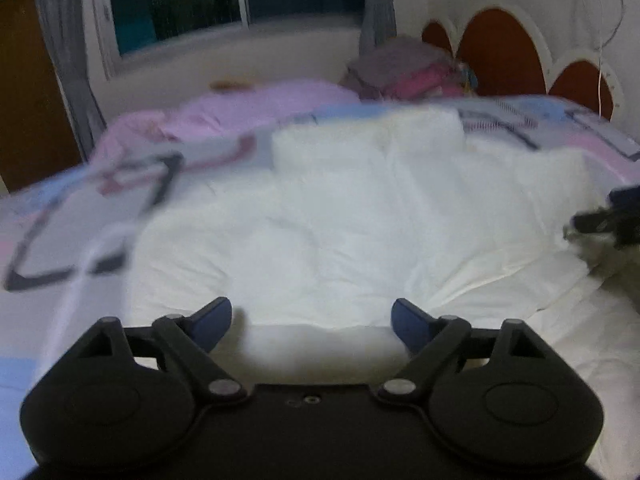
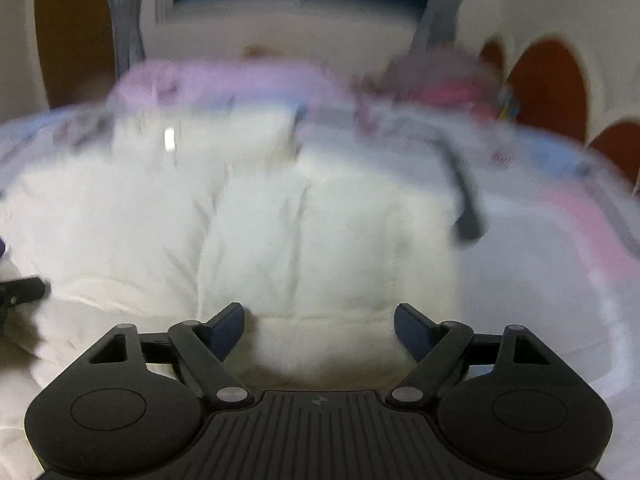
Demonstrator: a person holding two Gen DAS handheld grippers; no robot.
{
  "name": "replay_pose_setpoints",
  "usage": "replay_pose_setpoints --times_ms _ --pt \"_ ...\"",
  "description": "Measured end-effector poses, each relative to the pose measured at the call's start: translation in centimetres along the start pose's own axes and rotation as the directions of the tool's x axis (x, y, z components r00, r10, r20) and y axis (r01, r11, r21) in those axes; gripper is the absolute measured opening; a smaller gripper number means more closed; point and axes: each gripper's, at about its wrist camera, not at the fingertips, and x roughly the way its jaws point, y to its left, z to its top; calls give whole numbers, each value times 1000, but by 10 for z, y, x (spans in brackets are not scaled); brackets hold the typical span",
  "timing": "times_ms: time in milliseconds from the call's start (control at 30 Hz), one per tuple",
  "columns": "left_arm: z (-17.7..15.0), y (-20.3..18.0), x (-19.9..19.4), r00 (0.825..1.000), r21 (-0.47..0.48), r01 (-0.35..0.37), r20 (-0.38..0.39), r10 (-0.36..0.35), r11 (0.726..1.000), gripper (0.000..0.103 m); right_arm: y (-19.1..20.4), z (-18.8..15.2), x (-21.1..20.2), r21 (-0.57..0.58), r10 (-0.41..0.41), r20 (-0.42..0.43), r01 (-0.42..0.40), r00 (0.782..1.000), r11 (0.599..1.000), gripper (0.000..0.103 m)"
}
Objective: Fold large clothes
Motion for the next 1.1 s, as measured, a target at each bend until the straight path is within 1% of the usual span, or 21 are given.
replay_pose_setpoints --times_ms 67,167,233,300,400,467,533,667,767,933,1100 --pt "-11 13 -19 1000 -9 -13 22 13 1000 92 -15 -9 -22 40 0 -2 0 1000 999 82" --pt "-33 28 -34 1000 -1 -23 -4 23 1000 93 -40 -33 -43 127 -24 -45 29 999 991 82" --pt "-50 35 -44 998 25 -56 -14 57 998 98 -52 -47 -55 176 -53 -78 66 996 982 82" --pt "-64 41 -52 996 37 -73 -39 74 997 99 -62 -61 -67 222 -73 -98 94 992 970 82" --pt "-78 51 -62 994 8 -84 -74 84 996 99 -74 -74 -83 287 -65 -126 99 990 953 82" --pt "-83 57 -71 993 -29 -97 -72 95 995 99 -80 -81 -91 324 -57 -139 100 989 941 82" --pt "-85 58 -78 991 -46 -116 -72 113 992 99 -86 -85 -99 353 -41 -143 90 989 931 82" --pt "-92 47 -99 987 -40 -149 -59 147 988 99 -92 -98 -117 366 -14 -121 57 993 929 82" --pt "-98 39 -114 987 -41 -159 -43 158 986 99 -92 -109 -133 358 10 -95 25 995 934 82" --pt "-114 23 -142 983 -41 -180 -44 178 983 99 -91 -133 -167 366 31 -67 -5 997 931 82" --pt "-137 14 -169 978 -51 -204 -55 201 978 99 -100 -161 -192 384 43 -78 -10 996 923 82"
